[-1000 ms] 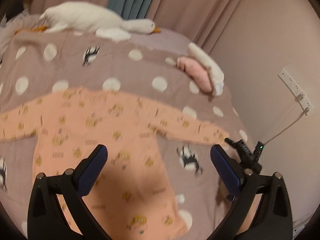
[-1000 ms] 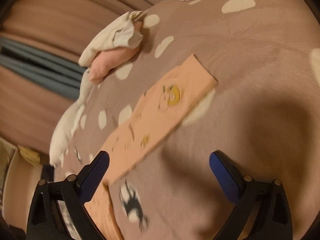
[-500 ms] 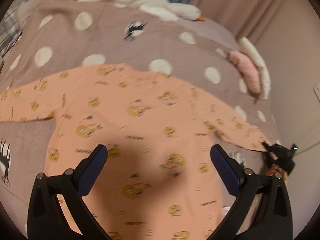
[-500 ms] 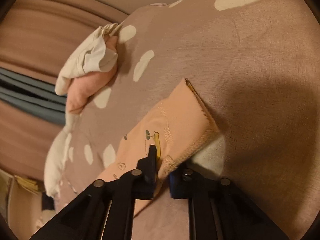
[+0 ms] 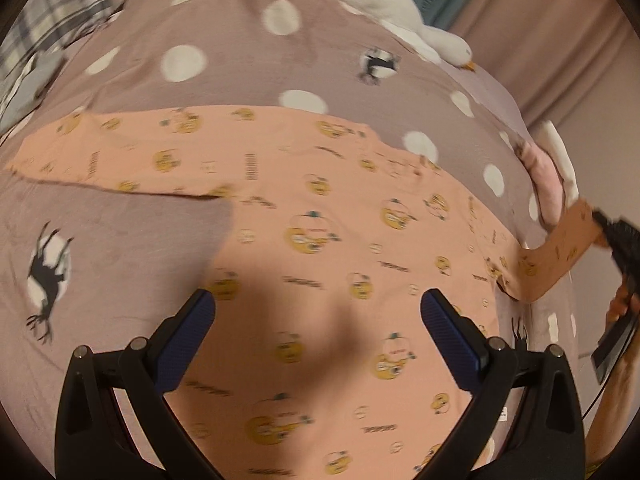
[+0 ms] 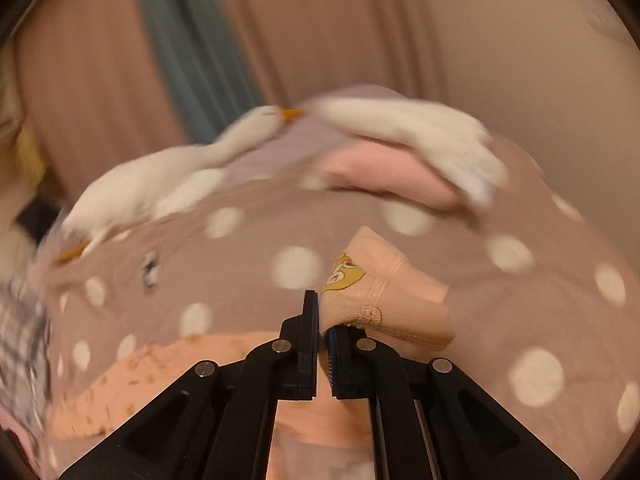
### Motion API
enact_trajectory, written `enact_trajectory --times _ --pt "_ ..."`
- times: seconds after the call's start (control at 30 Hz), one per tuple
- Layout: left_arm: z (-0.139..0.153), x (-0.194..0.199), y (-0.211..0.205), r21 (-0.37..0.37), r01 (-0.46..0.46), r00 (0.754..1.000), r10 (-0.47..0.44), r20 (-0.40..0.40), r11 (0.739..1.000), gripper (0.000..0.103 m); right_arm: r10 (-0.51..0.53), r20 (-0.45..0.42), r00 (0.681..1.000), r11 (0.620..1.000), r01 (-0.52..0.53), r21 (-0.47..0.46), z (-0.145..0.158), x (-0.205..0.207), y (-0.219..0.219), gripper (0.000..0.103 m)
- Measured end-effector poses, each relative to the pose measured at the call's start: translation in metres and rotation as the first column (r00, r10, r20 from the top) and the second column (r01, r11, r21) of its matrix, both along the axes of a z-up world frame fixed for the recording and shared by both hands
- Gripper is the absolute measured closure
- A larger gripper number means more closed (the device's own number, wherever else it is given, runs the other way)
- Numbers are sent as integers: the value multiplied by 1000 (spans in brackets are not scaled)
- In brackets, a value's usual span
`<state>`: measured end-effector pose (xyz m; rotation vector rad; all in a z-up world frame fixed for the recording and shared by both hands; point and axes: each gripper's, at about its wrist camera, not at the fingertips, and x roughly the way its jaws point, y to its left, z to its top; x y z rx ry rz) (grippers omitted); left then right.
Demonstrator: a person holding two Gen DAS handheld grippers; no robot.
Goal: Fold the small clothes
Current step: 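Grasp a pink sleeve cuff with the right gripper and fold it across the body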
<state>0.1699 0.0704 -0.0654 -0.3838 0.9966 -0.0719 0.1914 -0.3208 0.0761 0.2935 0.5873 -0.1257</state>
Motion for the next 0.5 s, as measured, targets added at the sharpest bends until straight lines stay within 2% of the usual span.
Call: enact_trajectory --times 0.1,0.2,0.3,0.4,0.5 --pt "0 -8 29 -12 -47 999 47 0 999 1 91 -5 996 990 -91 -107 9 22 65 97" --pt "-1 -15 59 -17 -103 995 103 5 995 0 197 -36 980 952 -200 -233 1 38 139 97" --pt "-8 -18 83 -20 -147 989 147 -9 989 0 298 -113 948 882 -319 -347 -33 47 211 97" --pt "-19 -20 101 -20 -177 984 176 -34 984 0 346 -195 918 818 -397 -417 -70 50 255 97" --pt "-27 -20 113 -23 -195 980 193 -54 981 0 392 -353 849 733 -520 -438 -125 52 291 96"
